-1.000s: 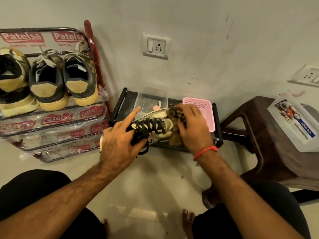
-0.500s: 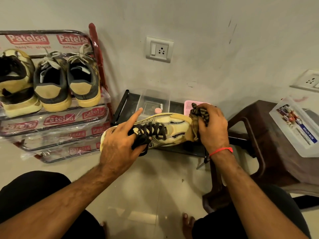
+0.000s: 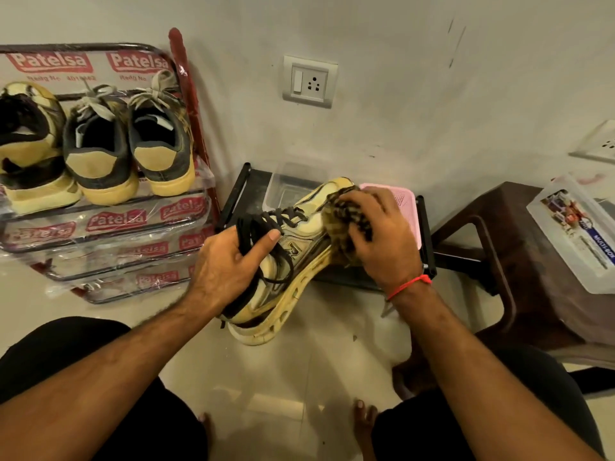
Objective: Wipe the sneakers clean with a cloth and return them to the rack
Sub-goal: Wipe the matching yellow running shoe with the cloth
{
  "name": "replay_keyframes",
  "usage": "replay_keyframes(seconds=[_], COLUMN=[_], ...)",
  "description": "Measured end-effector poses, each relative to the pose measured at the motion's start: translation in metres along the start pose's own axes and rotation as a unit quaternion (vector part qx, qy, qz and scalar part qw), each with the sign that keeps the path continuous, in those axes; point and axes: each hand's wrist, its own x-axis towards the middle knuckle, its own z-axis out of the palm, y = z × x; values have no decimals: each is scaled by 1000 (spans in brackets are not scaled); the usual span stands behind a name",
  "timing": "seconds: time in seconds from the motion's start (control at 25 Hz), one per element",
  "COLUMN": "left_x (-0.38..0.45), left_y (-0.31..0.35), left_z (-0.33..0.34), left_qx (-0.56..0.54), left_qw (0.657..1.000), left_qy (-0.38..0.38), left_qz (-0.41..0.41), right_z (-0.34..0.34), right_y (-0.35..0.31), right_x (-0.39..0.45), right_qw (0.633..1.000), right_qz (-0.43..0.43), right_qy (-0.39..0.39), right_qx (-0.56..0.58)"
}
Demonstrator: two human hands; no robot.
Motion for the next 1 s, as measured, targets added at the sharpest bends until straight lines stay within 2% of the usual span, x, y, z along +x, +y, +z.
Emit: replay_keyframes(seconds=[0.08,0.16,0.24,0.32,0.4,0.44,0.56,0.6,0.64,0.72,0.8,0.88,0.92,1.0], left_x=[-1,1,7,11,12,10,1,0,0,3,5,5,4,2], left_y=[2,2,1,1,-1,-1,2,6,8,8,5,2,3,5], left_z=[3,4,1,-4,-9,-9,-2,2,4,6,2,-1,-2,-1], left_qx=[-6,-15,-42,-56,-63,-70,-74,-68,-62,-63,-125,-168,-156,-125], left_qw=[1000,1000,998,996,995,994,993,994,994,994,987,979,982,987], left_qy=[-16,-16,-1,-1,-30,-49,-84,-84,-81,-80,-89,-86,-76,-55], left_qz=[1,-11,-47,-75,-71,-65,-46,-36,-31,-33,-55,-76,-79,-82], right_z=[-4,1,20,36,38,33,4,-1,1,20,38,39,35,21], right_y=[11,-2,-41,-80,-80,-67,-15,-5,-6,-38,-80,-92,-81,-44], right_x=[4,-4,-29,-55,-49,-36,7,11,8,-15,-45,-49,-40,-14], right_qw=[997,997,993,975,964,973,999,998,998,999,991,984,985,996], right_qz=[62,45,-40,-170,-235,-214,-11,35,47,-12,-108,-161,-167,-91], right_qy=[37,21,-54,-119,-122,-87,36,50,48,8,-35,-52,-45,-3], right_qx=[28,66,95,76,22,5,1,3,12,44,73,53,24,-22])
